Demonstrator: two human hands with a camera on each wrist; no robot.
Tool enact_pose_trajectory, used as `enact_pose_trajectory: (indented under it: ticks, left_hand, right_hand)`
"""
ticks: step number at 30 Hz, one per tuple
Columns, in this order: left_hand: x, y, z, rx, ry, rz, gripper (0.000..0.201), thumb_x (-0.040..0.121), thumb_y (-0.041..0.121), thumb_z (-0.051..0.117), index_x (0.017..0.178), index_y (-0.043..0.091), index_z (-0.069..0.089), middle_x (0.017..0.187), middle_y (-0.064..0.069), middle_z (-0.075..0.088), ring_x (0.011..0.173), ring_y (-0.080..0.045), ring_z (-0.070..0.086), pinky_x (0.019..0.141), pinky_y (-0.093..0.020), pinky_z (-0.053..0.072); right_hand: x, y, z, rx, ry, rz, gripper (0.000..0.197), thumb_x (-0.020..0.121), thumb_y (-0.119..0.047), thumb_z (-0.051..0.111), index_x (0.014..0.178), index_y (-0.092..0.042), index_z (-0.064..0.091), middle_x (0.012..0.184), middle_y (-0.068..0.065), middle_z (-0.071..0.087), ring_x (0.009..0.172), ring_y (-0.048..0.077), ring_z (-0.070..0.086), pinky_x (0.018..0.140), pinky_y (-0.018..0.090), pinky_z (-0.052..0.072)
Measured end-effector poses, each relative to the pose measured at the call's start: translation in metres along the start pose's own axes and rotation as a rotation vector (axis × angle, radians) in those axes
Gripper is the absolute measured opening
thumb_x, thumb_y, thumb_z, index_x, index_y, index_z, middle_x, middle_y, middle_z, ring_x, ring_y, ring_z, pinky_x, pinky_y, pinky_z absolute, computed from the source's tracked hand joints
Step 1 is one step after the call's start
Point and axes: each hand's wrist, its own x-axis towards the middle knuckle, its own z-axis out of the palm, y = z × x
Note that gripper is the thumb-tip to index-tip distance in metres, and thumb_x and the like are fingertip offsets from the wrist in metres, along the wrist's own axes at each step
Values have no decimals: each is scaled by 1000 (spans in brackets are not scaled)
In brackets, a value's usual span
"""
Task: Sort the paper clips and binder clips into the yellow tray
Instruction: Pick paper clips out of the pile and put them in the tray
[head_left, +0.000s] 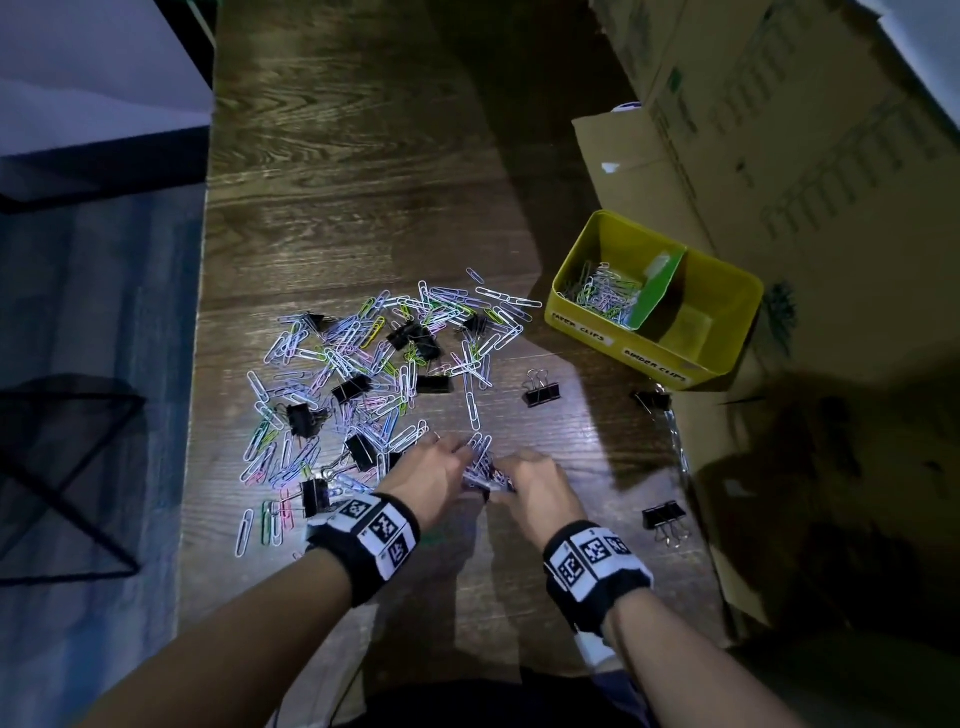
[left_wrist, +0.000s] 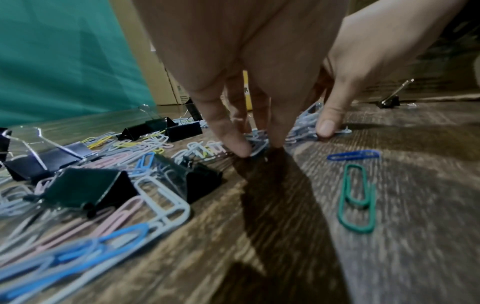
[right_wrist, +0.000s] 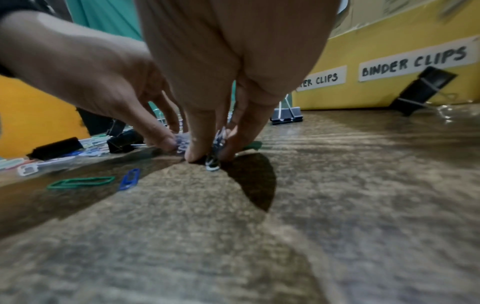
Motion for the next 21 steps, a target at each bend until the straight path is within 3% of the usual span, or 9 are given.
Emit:
enact_pose_trajectory:
  ticks: [5, 8, 10, 13, 16, 19, 21]
  left_hand:
    - [0, -7, 4, -1, -26, 43, 29, 93, 13, 44, 121, 11, 48, 123, -7, 54, 111, -25, 49, 93, -35, 43]
    - [1, -12, 1, -124, 17, -18, 18, 93, 19, 44, 107, 12, 53, 99, -7, 63, 89, -25, 60, 76, -32, 49]
    - [0, -17, -1, -195, 58, -84, 18, 92, 23, 46, 105, 18, 56, 88, -7, 67, 77, -25, 62, 71, -34, 52]
    - [-5, -25, -6, -340, 211, -122, 20, 87, 23, 54, 105, 21, 64, 81, -8, 70, 68, -23, 64, 68, -34, 55]
    - [-9, -32, -18, -492, 286, -92, 15, 86, 18, 62, 99, 15, 68, 86, -2, 71, 69, -14, 64, 70, -22, 50]
    - [-9, -37, -29, -653, 264, -136, 7, 85, 12, 63, 91, 13, 66, 83, 0, 69, 69, -11, 61, 66, -16, 43]
    - [-7, -38, -40, -916, 188, -196, 7, 85, 5, 61, 85, 12, 63, 79, -3, 67, 69, -14, 64, 68, -22, 52]
  right_hand:
    - [3, 13, -4, 282, 7, 126, 37, 76, -16, 76, 112, -19, 69, 92, 9, 72, 77, 14, 58, 76, 14, 42]
    - [3, 21, -7, 483, 99, 192, 38, 70, -12, 82, 106, -21, 72, 75, -1, 68, 66, 9, 58, 68, 8, 45]
    - [1, 26, -8, 600, 136, 224, 40, 67, -7, 83, 104, -20, 71, 68, -9, 62, 62, 3, 54, 64, 4, 44]
    - [0, 35, -7, 753, 144, 236, 37, 67, -3, 82, 101, -13, 72, 70, -9, 61, 69, 9, 55, 66, 8, 48]
    - [-2, 39, -10, 850, 209, 262, 33, 64, -3, 83, 88, -24, 72, 70, -6, 64, 67, 6, 59, 66, 13, 50]
    - [-5, 40, -19, 919, 285, 263, 35, 63, -5, 84, 79, -34, 70, 72, -6, 68, 67, 2, 61, 68, 16, 51]
    - [-9, 38, -30, 969, 313, 251, 35, 63, -5, 84, 78, -34, 70, 73, -7, 69, 70, 4, 62, 70, 17, 52]
